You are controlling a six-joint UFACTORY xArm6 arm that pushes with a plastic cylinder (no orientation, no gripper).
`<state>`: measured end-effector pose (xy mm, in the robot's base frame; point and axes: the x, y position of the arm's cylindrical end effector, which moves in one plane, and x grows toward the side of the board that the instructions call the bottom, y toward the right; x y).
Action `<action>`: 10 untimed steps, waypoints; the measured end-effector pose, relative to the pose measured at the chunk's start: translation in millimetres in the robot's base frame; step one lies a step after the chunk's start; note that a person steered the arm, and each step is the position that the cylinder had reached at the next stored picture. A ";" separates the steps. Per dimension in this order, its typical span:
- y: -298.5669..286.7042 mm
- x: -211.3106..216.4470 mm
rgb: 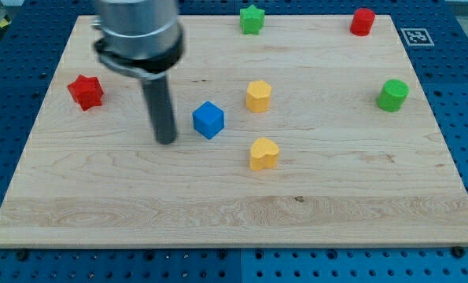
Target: Slide the red star diagonally top left to the blue cube
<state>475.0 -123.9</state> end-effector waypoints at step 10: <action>-73.6 -140.3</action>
<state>334.7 -197.5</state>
